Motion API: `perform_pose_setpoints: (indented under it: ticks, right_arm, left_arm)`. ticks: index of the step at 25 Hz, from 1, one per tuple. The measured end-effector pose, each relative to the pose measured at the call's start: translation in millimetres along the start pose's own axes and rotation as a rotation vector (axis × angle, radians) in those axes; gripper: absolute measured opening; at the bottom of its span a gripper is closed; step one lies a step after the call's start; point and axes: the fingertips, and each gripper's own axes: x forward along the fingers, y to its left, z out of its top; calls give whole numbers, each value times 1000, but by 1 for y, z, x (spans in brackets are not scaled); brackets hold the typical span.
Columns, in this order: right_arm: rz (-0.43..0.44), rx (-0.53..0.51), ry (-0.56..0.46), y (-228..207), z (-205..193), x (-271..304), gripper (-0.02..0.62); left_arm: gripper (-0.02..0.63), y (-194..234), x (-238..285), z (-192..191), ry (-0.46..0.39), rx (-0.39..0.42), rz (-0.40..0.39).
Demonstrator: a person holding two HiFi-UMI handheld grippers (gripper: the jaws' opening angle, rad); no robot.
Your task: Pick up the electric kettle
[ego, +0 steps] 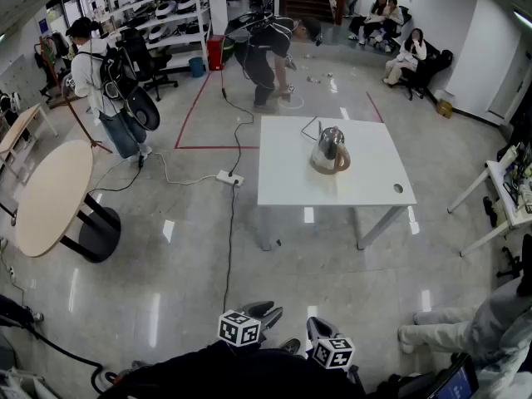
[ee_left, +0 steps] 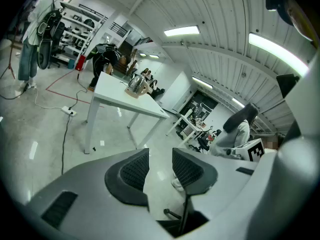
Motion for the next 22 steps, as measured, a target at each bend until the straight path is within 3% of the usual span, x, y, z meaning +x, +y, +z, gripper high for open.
perform_pose_setpoints:
  ticks: [8, 22]
  right_arm:
    - [-26, 8, -22, 12, 6, 5, 12]
    - [-71, 75, -61, -12, -1, -2, 12]
  left_arm:
    - [158, 13, -11, 4, 12, 4, -9]
    - [158, 11, 10, -6, 55, 8, -33]
